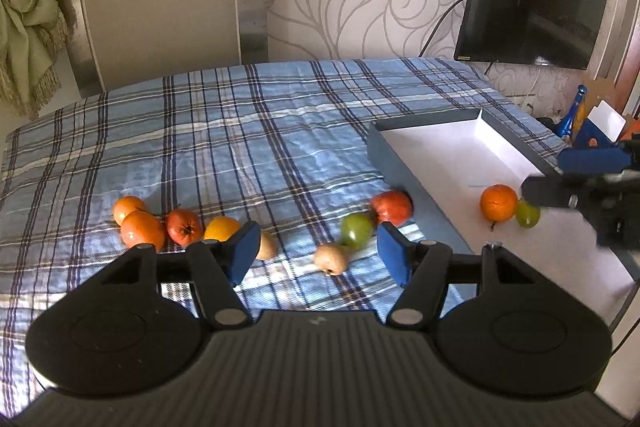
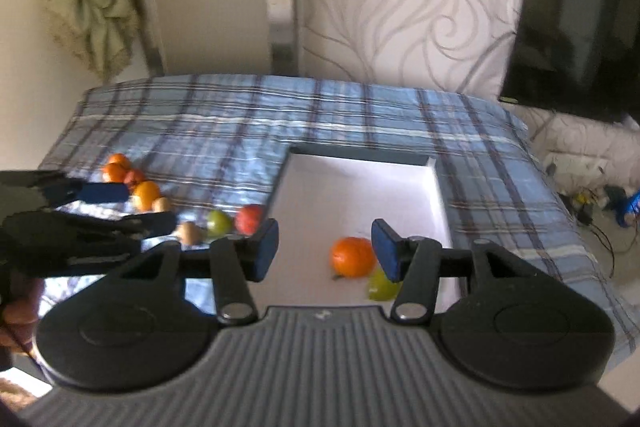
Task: Organize fruits
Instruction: 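Lower the green fruit into the white tray and open the right tool, then grasp the yellow orange with the left tool while the right tool grasps a brown kiwi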
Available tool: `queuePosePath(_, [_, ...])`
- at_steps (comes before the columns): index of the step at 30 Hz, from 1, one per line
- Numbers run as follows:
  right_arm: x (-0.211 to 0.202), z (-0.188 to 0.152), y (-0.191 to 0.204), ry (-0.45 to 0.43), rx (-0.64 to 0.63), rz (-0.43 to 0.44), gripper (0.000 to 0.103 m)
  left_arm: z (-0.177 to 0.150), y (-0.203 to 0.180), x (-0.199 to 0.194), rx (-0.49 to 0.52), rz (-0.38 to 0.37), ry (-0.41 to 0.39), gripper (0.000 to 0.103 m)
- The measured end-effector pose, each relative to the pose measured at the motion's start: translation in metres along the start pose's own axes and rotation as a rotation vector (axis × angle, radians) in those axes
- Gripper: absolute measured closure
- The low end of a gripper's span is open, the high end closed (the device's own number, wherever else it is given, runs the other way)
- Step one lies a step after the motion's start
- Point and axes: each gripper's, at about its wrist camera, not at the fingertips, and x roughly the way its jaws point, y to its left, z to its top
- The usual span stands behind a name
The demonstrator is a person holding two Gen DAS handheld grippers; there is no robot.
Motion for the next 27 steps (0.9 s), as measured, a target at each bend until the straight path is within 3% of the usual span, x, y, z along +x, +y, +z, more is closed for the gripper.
queuePosePath(6, [0.012, 0.001, 0.04, 0.01, -0.085, 0.045, 0.051, -0.001, 0.021, 0.003, 0.0, -0.013, 0.006, 0.033])
queuePosePath(10, [0.027, 0.001, 0.058, 0.042, -0.102, 0.067, 0.065, -0.004, 0.035, 0.002, 0.015, -0.017, 0.008, 0.033])
queuePosePath(13, [0.04, 0.0, 0.065, 0.074, -0.085, 0.074, 0.069, -0.007, 0.045, 0.0, 0.023, -0.019, 0.008, 0.033])
queuePosePath(27, [0.095, 0.004, 0.103, 0.182, -0.046, 0.133, 0.069, -0.02, 0.092, -0.009, 0.014, -0.005, 0.026, 0.033])
